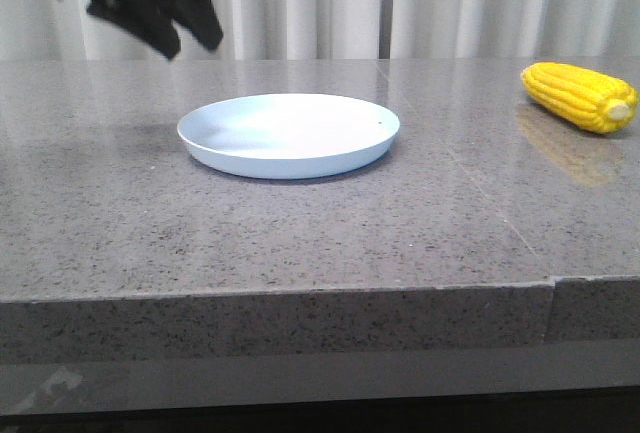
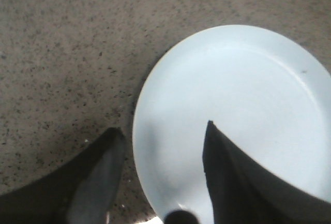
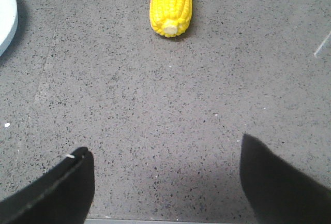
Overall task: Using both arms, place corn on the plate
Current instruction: 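Slide the white plate with the left gripper toward the table center, then release the plate and raise the left gripper away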
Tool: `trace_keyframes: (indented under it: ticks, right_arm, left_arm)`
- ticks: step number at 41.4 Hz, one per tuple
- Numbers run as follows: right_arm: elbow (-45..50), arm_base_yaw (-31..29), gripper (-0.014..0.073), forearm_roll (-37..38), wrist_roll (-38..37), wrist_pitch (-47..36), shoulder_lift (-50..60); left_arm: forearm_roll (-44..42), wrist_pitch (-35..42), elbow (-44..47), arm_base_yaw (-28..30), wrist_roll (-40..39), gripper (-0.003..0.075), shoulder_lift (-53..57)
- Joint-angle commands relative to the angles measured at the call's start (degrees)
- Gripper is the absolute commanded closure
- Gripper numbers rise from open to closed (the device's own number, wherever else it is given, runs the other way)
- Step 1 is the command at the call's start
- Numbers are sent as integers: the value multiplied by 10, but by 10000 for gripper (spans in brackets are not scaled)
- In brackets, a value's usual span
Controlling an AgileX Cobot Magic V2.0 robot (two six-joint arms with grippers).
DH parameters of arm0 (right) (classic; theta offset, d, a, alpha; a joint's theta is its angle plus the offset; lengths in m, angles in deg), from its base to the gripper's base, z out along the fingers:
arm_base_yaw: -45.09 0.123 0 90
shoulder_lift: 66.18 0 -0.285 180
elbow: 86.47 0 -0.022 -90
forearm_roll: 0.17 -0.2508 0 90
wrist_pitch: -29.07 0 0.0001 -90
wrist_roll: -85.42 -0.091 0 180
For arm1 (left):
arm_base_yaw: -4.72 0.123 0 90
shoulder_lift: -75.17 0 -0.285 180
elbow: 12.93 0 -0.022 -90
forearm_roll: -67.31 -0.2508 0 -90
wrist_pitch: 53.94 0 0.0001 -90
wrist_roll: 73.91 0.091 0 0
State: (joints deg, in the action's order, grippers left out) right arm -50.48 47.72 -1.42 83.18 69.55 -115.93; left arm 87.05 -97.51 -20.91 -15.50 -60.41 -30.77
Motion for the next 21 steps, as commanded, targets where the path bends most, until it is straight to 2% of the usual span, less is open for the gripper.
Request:
trace_keyframes:
  ticks: [1, 8, 12, 16, 21]
  right_arm:
    - [-18, 1, -8, 4, 5, -34, -1]
    - [-18, 1, -8, 4, 5, -34, -1]
    - [-18, 1, -8, 4, 5, -34, -1]
    - [-18, 1, -8, 4, 5, -34, -1]
    - [-18, 1, -8, 4, 5, -34, -1]
  left_arm:
    - [-35, -6, -13, -39, -1, 368, 77]
    - [-110, -40, 20, -101, -10, 368, 153]
    - [-157, -41, 60, -122, -57, 368, 203]
    - [-215, -40, 102, -129, -111, 368, 258]
    - [-246, -40, 161, -127, -150, 368, 320]
